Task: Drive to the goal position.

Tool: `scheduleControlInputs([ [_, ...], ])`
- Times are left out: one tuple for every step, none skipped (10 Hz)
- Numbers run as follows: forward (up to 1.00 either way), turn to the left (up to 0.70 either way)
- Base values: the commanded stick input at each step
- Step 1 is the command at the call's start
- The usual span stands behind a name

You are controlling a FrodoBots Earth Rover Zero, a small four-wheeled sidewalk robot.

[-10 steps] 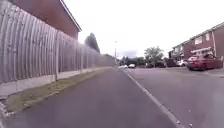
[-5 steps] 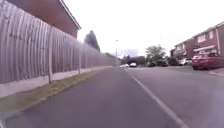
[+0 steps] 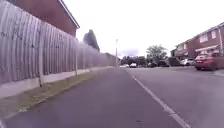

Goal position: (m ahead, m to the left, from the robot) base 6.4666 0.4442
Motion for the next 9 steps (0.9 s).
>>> scheduleControlInputs([
  [1.00, 0.00],
  [1.00, 0.00],
  [1.00, 0.00],
  [1.00, 0.00],
  [1.00, 0.00],
  [1.00, 0.00],
  [1.00, 0.00],
  [1.00, 0.00],
  [1.00, 0.00],
])
